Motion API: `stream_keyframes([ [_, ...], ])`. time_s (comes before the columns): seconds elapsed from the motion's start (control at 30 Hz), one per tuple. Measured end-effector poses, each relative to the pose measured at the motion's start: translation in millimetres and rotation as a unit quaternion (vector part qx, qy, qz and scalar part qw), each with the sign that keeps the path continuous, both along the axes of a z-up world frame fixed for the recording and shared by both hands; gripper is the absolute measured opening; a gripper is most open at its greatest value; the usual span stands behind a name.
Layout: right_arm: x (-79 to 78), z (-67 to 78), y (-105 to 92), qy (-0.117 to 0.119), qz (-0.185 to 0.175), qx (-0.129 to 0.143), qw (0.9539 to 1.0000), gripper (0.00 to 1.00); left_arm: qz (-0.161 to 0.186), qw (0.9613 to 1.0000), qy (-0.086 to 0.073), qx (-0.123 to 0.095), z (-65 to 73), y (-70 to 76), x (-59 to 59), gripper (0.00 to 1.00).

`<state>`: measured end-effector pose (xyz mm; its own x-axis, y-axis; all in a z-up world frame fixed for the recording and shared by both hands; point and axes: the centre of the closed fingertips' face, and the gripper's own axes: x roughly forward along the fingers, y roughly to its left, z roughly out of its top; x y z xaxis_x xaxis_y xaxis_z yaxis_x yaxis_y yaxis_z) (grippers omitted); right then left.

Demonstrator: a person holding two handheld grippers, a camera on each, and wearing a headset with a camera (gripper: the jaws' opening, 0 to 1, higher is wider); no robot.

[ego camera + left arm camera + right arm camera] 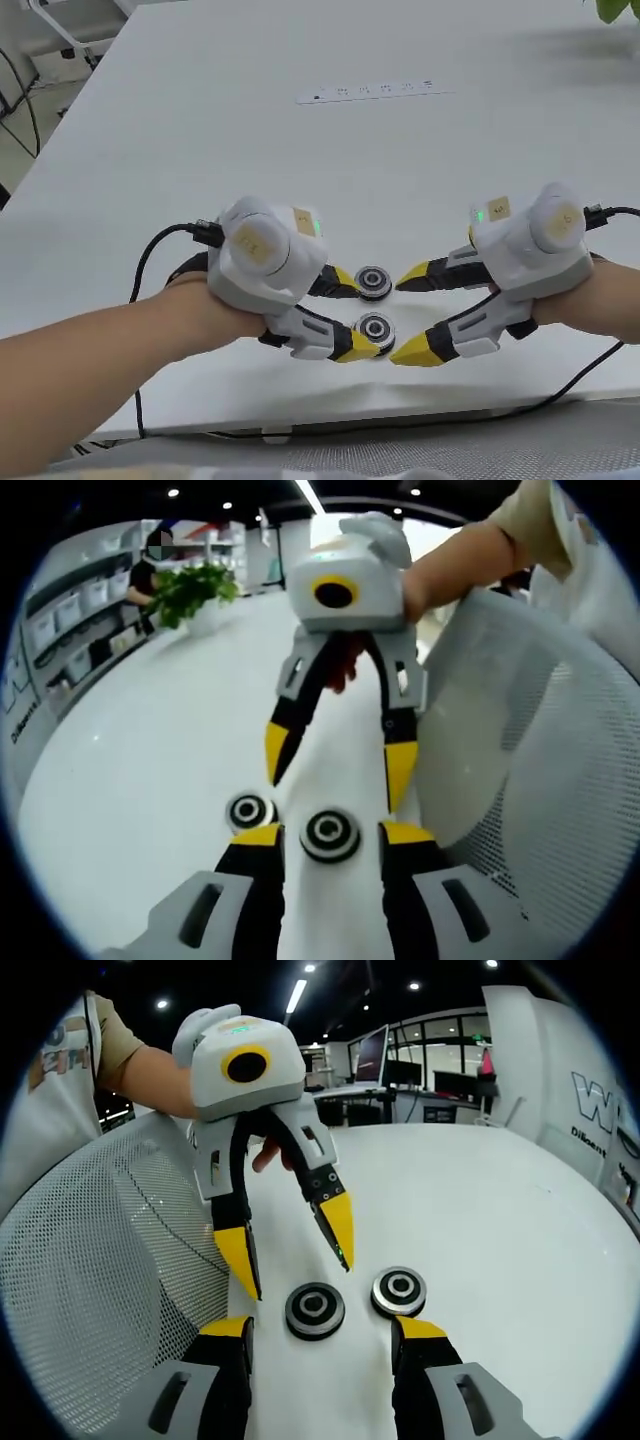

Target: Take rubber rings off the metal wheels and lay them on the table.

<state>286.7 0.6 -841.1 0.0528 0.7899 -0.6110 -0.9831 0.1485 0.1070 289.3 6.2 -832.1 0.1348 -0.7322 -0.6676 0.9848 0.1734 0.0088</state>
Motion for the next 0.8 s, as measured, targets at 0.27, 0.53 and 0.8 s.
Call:
stream_keyframes([
  [0.27,-1.1,-4.7,-2.9,0.000,0.005,-0.006,1.0000,0.54,0.000,0.9999,0.011,0.005,-10.4,-6.3,1.5,0.29],
  [0.53,-0.3,-8.9,-3.0,0.000,0.010,-0.009,0.9999,0.54,-0.001,1.0000,0.007,0.006,-14.4,-6.1,0.3,0.18],
  [0.8,0.5,-10.8,0.6,-0.002,0.016,-0.012,0.9998,0.53,0.018,0.9998,0.003,-0.002,-14.5,-4.8,3.8,0.14],
])
